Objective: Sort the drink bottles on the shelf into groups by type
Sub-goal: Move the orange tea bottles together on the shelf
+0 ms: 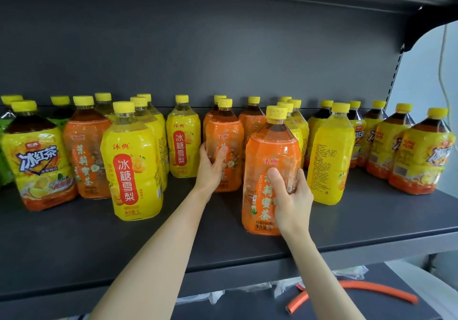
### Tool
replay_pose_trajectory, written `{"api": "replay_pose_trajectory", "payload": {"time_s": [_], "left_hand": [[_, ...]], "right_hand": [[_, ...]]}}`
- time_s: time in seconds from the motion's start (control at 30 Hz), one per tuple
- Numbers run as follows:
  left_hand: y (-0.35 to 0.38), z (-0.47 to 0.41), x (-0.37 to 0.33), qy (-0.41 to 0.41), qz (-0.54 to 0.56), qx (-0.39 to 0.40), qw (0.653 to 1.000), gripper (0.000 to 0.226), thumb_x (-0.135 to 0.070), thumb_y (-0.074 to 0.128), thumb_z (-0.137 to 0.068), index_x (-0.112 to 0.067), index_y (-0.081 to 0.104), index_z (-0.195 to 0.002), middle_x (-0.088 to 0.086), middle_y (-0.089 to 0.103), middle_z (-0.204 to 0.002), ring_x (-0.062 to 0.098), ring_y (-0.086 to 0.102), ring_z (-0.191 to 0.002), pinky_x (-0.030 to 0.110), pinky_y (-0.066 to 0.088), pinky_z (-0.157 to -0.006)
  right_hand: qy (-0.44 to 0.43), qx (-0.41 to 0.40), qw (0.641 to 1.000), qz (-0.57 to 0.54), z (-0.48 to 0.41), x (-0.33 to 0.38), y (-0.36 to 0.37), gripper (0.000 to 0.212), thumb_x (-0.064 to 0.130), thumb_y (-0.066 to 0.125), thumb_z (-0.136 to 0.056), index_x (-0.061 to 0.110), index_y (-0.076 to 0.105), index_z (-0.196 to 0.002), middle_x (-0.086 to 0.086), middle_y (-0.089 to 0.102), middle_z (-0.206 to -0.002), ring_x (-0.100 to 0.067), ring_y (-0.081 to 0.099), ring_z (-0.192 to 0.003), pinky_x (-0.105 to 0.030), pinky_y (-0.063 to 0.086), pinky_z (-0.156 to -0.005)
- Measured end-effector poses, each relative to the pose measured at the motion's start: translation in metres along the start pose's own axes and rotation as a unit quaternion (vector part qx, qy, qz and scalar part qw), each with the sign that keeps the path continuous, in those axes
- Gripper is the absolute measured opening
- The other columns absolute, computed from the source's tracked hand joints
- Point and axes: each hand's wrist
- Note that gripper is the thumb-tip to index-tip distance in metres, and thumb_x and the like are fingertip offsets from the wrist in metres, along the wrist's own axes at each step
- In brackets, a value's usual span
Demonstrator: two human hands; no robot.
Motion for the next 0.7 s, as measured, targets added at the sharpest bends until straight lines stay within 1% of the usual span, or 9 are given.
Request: {"api": "replay_pose_trajectory", "payload": {"time_s": [0.13, 0.27, 0.4, 0.47, 0.53, 0.6, 0.7], "left_hand": [[-0.001, -0.004, 0.001, -0.006, -0.014, 0.0, 1.0, 0.07, -0.048, 0.047, -0.091, -0.022, 0.016, -0.148, 0.003, 0.036, -0.147, 0.023, 0.037, -0.134, 0.036, 0.035, -0.102], [0.0, -0.004, 0.0, -0.003, -0.018, -0.006, 1.0, 0.066, -0.046, 0.046, -0.092, -0.022, 0.018, -0.147, 0.003, 0.037, -0.147, 0.022, 0.038, -0.133, 0.033, 0.034, -0.099], [0.0, -0.004, 0.0, -0.005, -0.021, -0.009, 1.0, 0.065, -0.045, 0.047, -0.092, -0.022, 0.019, -0.146, 0.004, 0.037, -0.146, 0.022, 0.038, -0.133, 0.033, 0.034, -0.1], [0.0, -0.003, -0.002, -0.008, -0.021, -0.007, 1.0, 0.065, -0.045, 0.047, -0.092, -0.022, 0.019, -0.146, 0.003, 0.037, -0.146, 0.022, 0.038, -0.133, 0.033, 0.034, -0.099], [-0.001, -0.001, -0.004, -0.013, -0.024, 0.0, 1.0, 0.065, -0.046, 0.048, -0.092, -0.023, 0.019, -0.146, 0.003, 0.037, -0.146, 0.022, 0.038, -0.133, 0.034, 0.034, -0.1], [-0.003, 0.002, -0.006, -0.025, -0.026, 0.004, 0.999, 0.068, -0.049, 0.049, -0.091, -0.023, 0.021, -0.146, 0.002, 0.037, -0.146, 0.022, 0.038, -0.133, 0.033, 0.035, -0.098], [-0.009, 0.009, -0.01, -0.064, -0.043, 0.001, 0.997, 0.076, -0.055, 0.05, -0.087, -0.023, 0.02, -0.148, 0.003, 0.035, -0.149, 0.024, 0.036, -0.135, 0.04, 0.035, -0.104]], "right_hand": [[-0.003, 0.002, 1.0, 0.002, -0.001, -0.001, 0.0, 0.058, 0.055, 0.061, -0.067, 0.027, 0.05, -0.117, 0.021, 0.064, -0.099, 0.01, 0.065, -0.085, -0.008, 0.052, -0.062], [0.0, 0.003, 1.0, 0.001, 0.0, -0.001, 0.0, 0.057, 0.055, 0.061, -0.068, 0.028, 0.05, -0.117, 0.022, 0.064, -0.099, 0.011, 0.065, -0.084, -0.009, 0.051, -0.062], [0.004, 0.006, 1.0, 0.004, 0.0, 0.0, -0.001, 0.045, 0.055, 0.061, -0.067, 0.037, 0.05, -0.107, 0.022, 0.064, -0.098, 0.008, 0.065, -0.086, -0.012, 0.052, -0.064], [0.004, 0.007, 1.0, 0.004, 0.0, 0.0, 0.0, 0.044, 0.056, 0.061, -0.067, 0.038, 0.05, -0.105, 0.022, 0.064, -0.097, 0.008, 0.066, -0.086, -0.013, 0.052, -0.066], [0.002, 0.006, 1.0, 0.002, 0.0, 0.001, 0.0, 0.049, 0.056, 0.061, -0.067, 0.035, 0.05, -0.109, 0.021, 0.064, -0.098, 0.004, 0.067, -0.086, -0.016, 0.053, -0.069], [-0.002, 0.003, 1.0, 0.005, 0.001, 0.002, 0.0, 0.058, 0.056, 0.061, -0.067, 0.029, 0.05, -0.117, 0.02, 0.064, -0.1, -0.002, 0.068, -0.086, -0.019, 0.054, -0.072], [-0.007, 0.0, 1.0, 0.008, 0.002, 0.004, 0.0, 0.067, 0.055, 0.061, -0.067, 0.022, 0.047, -0.123, 0.019, 0.062, -0.101, -0.003, 0.066, -0.086, -0.017, 0.052, -0.071]]}}
Point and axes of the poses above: each hand's wrist, its own z-axis away from the middle knuckle, its own y-axis out of the palm, x = y × z
